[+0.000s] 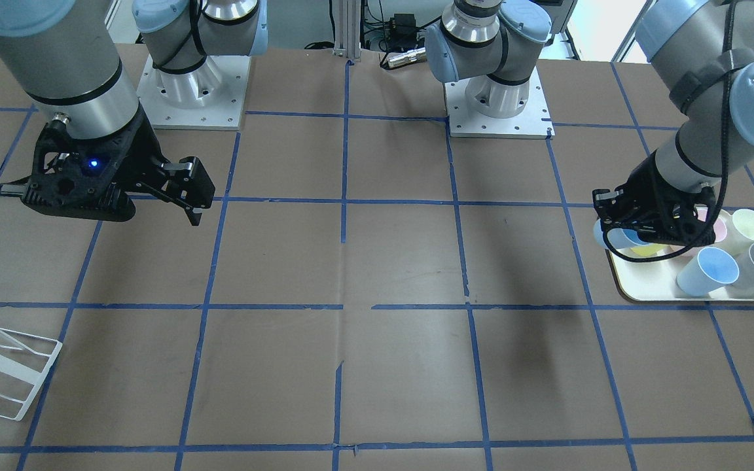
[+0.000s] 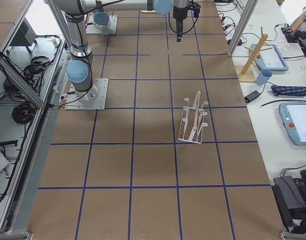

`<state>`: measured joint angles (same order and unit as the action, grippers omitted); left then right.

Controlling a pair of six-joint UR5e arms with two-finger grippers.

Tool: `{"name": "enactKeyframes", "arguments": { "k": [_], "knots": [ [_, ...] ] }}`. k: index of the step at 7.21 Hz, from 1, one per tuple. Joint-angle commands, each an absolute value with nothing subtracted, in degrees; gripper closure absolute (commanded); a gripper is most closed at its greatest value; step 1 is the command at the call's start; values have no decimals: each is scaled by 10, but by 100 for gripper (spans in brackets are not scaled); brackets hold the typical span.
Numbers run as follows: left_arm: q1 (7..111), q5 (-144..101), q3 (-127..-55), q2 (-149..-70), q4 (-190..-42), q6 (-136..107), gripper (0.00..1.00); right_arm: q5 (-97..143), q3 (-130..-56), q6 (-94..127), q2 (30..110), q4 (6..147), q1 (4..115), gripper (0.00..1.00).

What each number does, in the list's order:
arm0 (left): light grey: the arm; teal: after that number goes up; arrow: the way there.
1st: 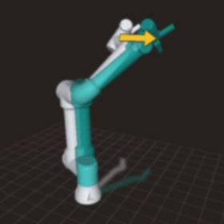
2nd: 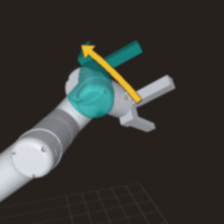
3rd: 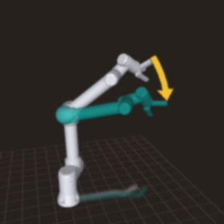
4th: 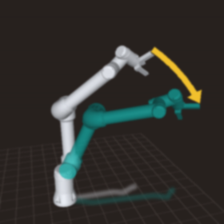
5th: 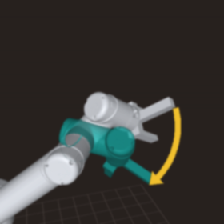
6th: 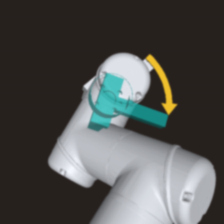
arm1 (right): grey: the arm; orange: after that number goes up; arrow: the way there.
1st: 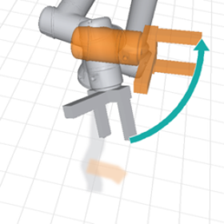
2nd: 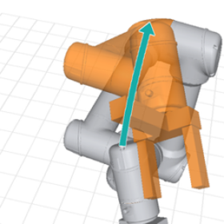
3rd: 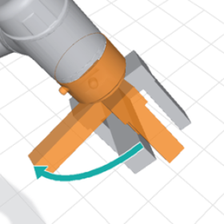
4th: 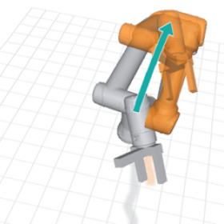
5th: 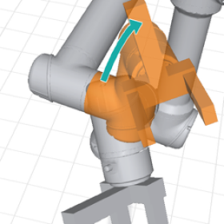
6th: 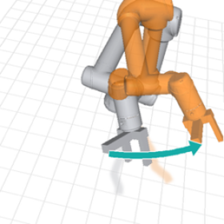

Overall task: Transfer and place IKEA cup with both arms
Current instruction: 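Carry the cup with the left gripper down to the white tray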

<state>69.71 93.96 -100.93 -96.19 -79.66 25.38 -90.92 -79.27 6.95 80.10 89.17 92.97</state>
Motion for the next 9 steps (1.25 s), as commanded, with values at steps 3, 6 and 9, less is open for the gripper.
{"name": "enactKeyframes", "arguments": {
  "k": [3,6,9],
  "knots": [
    [614,956,-1114,-1001,-571,385,100,-899,-781,126,802,861,931,0],
    [582,964,-1112,-1033,-541,399,100,-896,-781,123,804,861,932,0],
    [579,989,-1107,-1055,-535,399,100,-897,-781,120,804,860,931,0]
  ]
}}
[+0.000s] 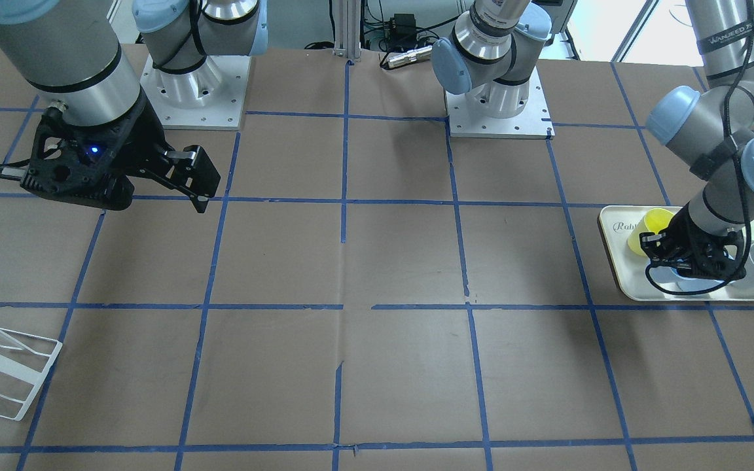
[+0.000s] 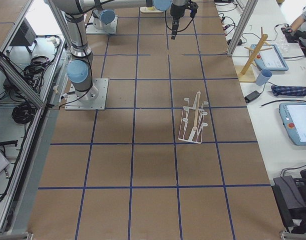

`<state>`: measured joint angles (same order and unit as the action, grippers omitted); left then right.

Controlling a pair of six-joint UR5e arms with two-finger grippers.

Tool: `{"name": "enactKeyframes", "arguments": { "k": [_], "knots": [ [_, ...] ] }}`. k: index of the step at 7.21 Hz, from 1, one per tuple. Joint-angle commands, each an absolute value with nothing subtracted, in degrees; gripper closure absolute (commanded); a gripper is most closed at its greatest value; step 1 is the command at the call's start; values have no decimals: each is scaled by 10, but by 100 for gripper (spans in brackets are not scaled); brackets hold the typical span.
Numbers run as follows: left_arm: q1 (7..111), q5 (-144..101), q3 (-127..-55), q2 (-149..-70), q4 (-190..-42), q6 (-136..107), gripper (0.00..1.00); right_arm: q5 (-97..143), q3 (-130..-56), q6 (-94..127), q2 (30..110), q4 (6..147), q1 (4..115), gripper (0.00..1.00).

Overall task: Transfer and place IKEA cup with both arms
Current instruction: 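Set the cup on the tray beside the other blue cup and release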

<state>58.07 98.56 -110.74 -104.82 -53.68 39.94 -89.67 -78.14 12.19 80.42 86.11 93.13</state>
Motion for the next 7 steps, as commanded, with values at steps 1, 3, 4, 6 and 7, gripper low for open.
{"name": "enactKeyframes", "arguments": {
  "k": [1,3,4,6,7],
  "knots": [
    [579,988,-1114,-1055,-535,398,100,-897,-781,120,804,861,931,0],
    [580,988,-1114,-1056,-537,398,38,-897,-781,120,804,861,931,0],
    [580,992,-1114,-1057,-538,397,31,-897,-781,119,804,861,931,0],
    [581,993,-1114,-1045,-548,397,19,-897,-781,119,804,861,931,0],
    [583,993,-1103,-1035,-575,397,0,-897,-781,119,804,861,931,0]
  ]
}}
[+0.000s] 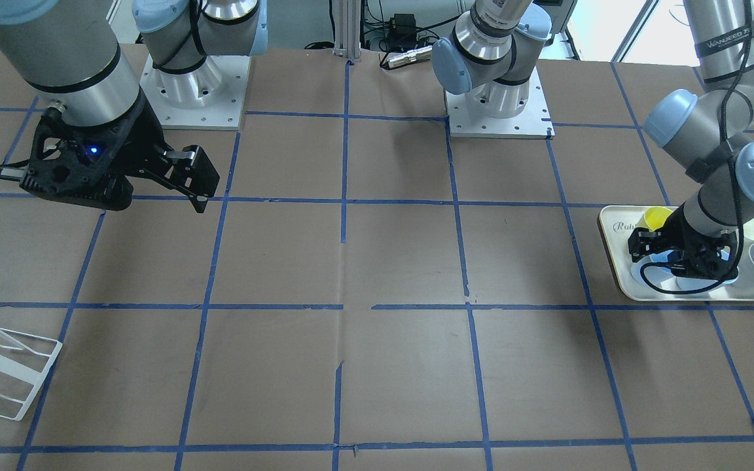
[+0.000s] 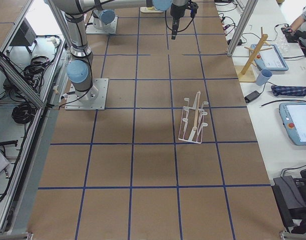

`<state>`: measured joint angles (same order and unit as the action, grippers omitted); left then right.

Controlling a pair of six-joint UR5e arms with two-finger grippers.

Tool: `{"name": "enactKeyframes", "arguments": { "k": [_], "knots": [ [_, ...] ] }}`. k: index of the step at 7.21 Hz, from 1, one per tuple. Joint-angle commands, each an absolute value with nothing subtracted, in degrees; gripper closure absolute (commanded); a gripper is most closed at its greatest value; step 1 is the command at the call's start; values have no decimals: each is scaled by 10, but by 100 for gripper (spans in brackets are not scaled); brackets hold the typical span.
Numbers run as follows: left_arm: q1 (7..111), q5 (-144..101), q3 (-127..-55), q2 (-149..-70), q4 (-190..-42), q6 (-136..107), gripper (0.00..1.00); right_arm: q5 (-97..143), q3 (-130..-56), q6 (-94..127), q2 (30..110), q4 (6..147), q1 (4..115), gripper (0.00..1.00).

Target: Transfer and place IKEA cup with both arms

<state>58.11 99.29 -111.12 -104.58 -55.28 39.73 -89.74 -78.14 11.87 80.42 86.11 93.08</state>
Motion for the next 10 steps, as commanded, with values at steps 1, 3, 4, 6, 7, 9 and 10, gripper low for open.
{"name": "enactKeyframes", "arguments": {
  "k": [1,3,4,6,7,9,10],
  "knots": [
    [590,993,-1089,-1025,-588,399,0,-897,-780,119,804,861,930,0],
    [622,969,-1030,-1002,-677,391,0,-897,-780,119,804,861,930,0],
    [658,968,-979,-992,-760,335,0,-897,-780,118,804,861,930,0],
    [736,927,-923,-956,-874,233,0,-897,-780,118,804,861,929,0],
    [772,915,-905,-934,-898,201,0,-897,-780,118,804,861,929,0],
    [838,891,-877,-910,-964,115,0,-898,-780,117,804,861,929,0],
    [865,891,-879,-899,-975,96,0,-898,-780,117,804,861,929,0]
  ]
}}
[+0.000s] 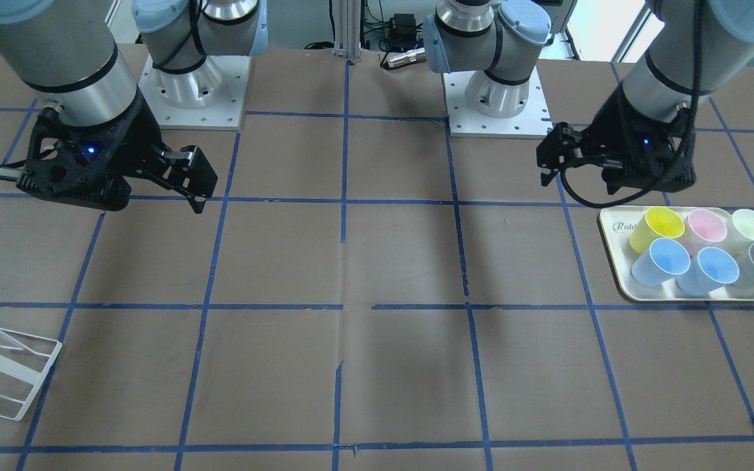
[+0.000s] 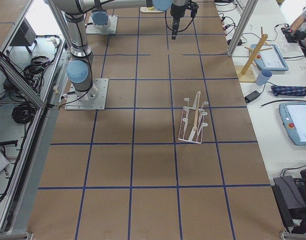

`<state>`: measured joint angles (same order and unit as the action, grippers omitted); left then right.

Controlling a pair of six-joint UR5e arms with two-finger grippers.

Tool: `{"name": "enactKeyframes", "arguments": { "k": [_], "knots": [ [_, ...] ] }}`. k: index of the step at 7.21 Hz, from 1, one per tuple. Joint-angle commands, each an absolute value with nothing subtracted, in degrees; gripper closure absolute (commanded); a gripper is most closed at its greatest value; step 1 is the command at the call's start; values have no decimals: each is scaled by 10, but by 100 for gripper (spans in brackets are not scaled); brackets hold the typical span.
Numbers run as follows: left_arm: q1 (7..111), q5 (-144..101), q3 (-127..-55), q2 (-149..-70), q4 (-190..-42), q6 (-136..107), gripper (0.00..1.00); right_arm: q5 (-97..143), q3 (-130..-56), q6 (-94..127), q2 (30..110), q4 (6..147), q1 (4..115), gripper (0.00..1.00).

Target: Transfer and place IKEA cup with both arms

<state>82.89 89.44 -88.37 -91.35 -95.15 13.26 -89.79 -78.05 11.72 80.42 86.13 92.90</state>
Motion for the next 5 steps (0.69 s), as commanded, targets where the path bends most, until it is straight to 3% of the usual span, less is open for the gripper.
{"name": "enactKeyframes", "arguments": {
  "k": [1,5],
  "knots": [
    [887,893,-879,-890,-991,81,0,-898,-780,118,804,860,930,0],
    [896,918,-892,-872,-1009,68,0,-898,-780,117,803,861,929,0]
  ]
}}
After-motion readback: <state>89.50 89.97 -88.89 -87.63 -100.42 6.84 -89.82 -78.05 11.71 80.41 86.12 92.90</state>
